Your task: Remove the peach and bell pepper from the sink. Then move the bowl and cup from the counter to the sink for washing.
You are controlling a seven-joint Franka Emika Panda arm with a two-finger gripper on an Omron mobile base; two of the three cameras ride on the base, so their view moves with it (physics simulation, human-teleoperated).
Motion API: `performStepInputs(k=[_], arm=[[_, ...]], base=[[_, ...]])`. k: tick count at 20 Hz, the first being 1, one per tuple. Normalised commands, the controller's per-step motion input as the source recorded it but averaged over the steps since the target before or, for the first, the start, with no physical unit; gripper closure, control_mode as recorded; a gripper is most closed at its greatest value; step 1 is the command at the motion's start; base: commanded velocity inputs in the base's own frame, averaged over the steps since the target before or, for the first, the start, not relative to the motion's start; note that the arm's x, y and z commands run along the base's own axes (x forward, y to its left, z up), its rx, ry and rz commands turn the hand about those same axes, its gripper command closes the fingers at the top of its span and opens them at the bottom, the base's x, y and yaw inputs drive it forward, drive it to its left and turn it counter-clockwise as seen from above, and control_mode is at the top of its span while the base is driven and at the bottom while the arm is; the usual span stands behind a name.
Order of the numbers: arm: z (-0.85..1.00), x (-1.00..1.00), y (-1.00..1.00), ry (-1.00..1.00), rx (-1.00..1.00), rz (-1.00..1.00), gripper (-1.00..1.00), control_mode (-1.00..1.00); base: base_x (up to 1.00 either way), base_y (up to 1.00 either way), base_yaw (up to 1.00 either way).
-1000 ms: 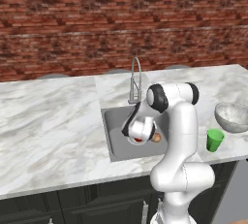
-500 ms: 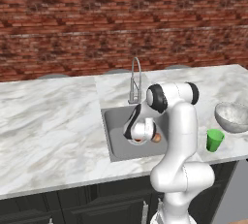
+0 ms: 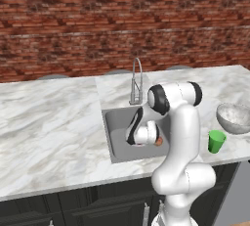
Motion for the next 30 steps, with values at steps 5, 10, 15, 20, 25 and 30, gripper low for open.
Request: performStepInputs(k=[5, 10, 15, 20, 25, 30], arm=[[0.12, -0.2, 0.0, -0.01, 0.0, 0.0, 1.0, -1.0], [0.13, -0.24, 0.0, -0.04, 0.0, 0.0, 1.0, -1.0], [0.12, -0.27, 0.0, -0.03, 0.0, -0.02, 1.0, -1.0], [0.14, -0.2, 0.0, -0.05, 0.0, -0.01, 1.0, -1.0], [0.17, -0.13, 0.0, 0.0, 0.0, 0.0, 1.0, -1.0], [0.25, -0.17, 0.0, 0.03, 0.0, 0.0, 1.0, -1.0]], base=[[0.0, 0.0, 0.0], [0.0, 0.0, 0.0], [0.0, 0.0, 0.0], [0.0, 0.0, 0.0], [0.0, 0.0, 0.0], [0.0, 0.0, 0.0]])
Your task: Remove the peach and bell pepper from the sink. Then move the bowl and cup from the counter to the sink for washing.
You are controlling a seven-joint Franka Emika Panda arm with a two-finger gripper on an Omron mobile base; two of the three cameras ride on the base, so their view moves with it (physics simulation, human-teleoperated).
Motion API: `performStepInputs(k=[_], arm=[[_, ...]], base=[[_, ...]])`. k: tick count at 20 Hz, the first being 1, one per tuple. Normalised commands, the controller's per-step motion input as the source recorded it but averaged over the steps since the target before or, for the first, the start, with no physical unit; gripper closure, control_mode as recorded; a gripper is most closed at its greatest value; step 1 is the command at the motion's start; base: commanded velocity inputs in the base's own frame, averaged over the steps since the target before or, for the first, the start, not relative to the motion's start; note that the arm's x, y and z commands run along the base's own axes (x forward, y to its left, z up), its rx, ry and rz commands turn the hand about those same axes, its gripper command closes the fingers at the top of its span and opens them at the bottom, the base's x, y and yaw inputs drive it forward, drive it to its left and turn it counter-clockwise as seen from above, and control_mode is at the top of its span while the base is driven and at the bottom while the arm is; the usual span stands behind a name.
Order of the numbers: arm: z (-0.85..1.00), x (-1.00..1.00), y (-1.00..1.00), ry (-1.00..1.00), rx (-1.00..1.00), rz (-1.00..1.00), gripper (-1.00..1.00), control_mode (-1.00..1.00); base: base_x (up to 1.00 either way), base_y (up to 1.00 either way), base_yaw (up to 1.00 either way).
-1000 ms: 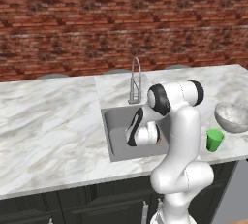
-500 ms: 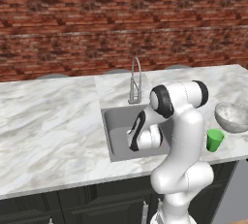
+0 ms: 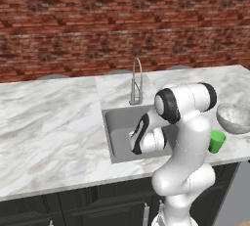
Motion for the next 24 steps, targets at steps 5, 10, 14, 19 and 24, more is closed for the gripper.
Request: performStepInputs(k=[5, 10, 14, 19, 24], arm=[[0.31, -0.12, -0.01, 0.14, 0.0, 0.0, 1.0, -1.0], [0.33, -0.14, -0.02, 0.17, 0.0, 0.0, 1.0, -1.0], [0.31, -0.19, 0.0, 0.09, 0.0, 0.0, 1.0, -1.0], [0.22, -0.33, 0.0, 0.0, 0.0, 0.0, 1.0, -1.0], [0.24, -0.32, 0.0, 0.0, 0.0, 0.0, 1.0, -1.0]], base=[[0.0, 0.0, 0.0], [0.0, 0.0, 0.0], [0.0, 0.0, 0.0], [0.0, 0.0, 0.0], [0.0, 0.0, 0.0]])
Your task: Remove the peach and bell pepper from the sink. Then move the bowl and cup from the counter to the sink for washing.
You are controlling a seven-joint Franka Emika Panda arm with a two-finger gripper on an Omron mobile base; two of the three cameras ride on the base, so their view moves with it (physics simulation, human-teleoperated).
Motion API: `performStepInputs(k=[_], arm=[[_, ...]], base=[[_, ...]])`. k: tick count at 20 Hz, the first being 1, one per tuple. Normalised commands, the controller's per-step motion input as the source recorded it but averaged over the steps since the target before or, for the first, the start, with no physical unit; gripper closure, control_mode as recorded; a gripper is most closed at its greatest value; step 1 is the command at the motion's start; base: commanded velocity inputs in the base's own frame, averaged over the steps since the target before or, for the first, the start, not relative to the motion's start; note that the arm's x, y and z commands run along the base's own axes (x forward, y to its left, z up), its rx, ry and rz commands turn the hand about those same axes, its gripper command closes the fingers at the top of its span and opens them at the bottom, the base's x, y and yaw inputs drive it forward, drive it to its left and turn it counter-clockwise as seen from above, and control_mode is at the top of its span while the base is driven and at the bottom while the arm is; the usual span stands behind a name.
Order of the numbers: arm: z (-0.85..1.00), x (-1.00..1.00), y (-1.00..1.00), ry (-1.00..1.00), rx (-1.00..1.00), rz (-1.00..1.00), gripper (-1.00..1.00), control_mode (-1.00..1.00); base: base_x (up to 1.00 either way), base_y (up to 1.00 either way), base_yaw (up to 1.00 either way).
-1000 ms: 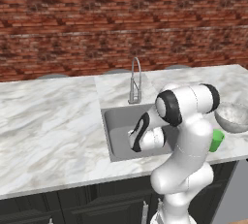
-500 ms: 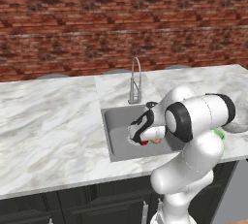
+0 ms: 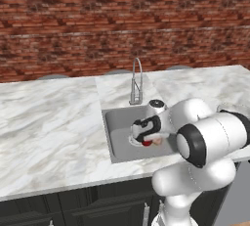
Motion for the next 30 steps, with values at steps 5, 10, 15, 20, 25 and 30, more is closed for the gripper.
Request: performStepInputs(k=[5, 10, 15, 20, 25, 30], arm=[[0.31, -0.25, 0.01, 0.0, 0.0, 0.0, 1.0, -1.0], [0.38, -0.14, 0.02, 0.0, 0.0, 0.0, 1.0, -1.0], [0.39, -0.19, 0.03, 0.0, 0.01, 0.0, 1.0, -1.0], [0.34, -0.05, 0.25, 0.0, 0.02, 0.0, 1.0, -1.0], [0.27, 0.0, 0.38, 0.03, 0.0, 0.0, 1.0, -1.0], [0.2, 0.0, 0.46, 0.05, 0.0, 0.0, 1.0, -1.0]], base=[[0.0, 0.0, 0.0], [0.0, 0.0, 0.0], [0.0, 0.0, 0.0], [0.0, 0.0, 0.0], [0.0, 0.0, 0.0], [0.0, 0.0, 0.0]])
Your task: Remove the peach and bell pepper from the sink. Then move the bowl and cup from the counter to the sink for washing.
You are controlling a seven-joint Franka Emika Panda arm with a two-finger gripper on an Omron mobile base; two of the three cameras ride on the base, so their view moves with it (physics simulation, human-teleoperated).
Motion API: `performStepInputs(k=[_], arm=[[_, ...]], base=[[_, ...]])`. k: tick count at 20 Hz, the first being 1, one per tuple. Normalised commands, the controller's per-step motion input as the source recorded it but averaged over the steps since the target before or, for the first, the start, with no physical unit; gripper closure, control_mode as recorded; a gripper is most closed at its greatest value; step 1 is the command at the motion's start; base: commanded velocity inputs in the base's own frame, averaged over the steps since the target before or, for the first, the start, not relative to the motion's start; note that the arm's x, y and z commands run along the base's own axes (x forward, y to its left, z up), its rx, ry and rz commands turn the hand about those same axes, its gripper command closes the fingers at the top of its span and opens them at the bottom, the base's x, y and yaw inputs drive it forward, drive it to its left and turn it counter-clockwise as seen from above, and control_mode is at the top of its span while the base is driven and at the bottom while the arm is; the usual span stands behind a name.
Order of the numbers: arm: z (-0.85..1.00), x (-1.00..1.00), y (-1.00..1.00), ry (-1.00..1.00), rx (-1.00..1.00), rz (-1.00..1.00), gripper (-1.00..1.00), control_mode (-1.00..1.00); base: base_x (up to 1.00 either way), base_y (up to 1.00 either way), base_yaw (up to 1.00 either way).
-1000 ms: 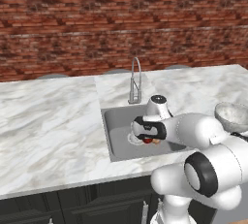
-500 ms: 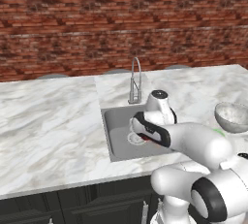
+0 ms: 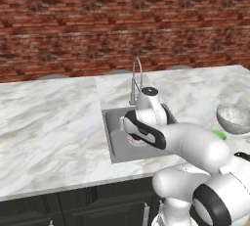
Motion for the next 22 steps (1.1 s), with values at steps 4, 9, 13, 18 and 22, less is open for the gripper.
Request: performStepInputs(k=[4, 9, 13, 18, 22], arm=[[0.16, 0.02, 0.48, 0.11, 0.0, 0.0, 1.0, -1.0], [0.04, 0.08, 0.49, 0.12, 0.0, 0.0, 1.0, -1.0], [0.0, 0.13, 0.51, 0.03, 0.0, 0.0, 1.0, -1.0], [0.0, 0.19, 0.54, 0.0, 0.0, 0.0, 1.0, -1.0], [0.0, 0.21, 0.48, 0.0, 0.0, 0.0, 1.0, -1.0]], base=[[0.0, 0.0, 0.0], [0.0, 0.0, 0.0], [0.0, 0.0, 0.0], [0.0, 0.0, 0.0], [0.0, 0.0, 0.0]])
